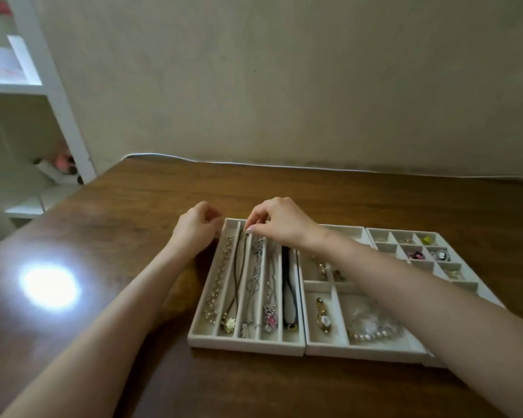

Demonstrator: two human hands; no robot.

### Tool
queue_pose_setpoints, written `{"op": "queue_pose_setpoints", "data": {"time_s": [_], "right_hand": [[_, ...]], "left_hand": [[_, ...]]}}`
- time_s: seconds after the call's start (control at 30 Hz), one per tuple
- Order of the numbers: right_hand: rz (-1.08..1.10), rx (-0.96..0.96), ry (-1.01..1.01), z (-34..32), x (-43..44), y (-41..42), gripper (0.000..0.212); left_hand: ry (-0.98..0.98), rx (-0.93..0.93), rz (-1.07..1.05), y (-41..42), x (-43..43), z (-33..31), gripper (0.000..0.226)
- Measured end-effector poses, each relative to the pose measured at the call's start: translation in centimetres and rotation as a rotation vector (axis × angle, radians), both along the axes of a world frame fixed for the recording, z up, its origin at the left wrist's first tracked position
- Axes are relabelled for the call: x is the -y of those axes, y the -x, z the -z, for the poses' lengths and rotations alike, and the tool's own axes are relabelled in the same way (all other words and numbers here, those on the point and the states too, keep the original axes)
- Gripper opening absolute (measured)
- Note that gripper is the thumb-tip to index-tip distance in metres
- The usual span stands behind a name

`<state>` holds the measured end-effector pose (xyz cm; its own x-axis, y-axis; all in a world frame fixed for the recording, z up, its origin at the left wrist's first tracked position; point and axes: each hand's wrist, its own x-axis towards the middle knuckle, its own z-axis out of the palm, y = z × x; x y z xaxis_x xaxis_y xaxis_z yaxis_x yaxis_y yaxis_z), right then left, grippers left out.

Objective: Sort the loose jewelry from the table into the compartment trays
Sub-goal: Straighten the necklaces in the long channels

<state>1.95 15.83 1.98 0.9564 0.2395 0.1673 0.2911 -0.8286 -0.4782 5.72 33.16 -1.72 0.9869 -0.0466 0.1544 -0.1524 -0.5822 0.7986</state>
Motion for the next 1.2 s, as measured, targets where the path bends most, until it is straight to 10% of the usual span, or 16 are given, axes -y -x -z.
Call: {"op": "queue_pose_setpoints", "data": {"time_s": [0.5, 1.2], "right_hand": [[0.067, -0.198, 0.39, -1.1, -5.8, -4.0, 0.015], [0.039, -0.434, -0.72, -1.2, -2.6, -2.9, 0.02]], "left_hand": [[0.118, -0.108, -0.06, 0.7, -0.6, -1.1, 0.014], [0.269, -0.148, 0.15, 2.3, -1.1, -2.9, 0.027]]}}
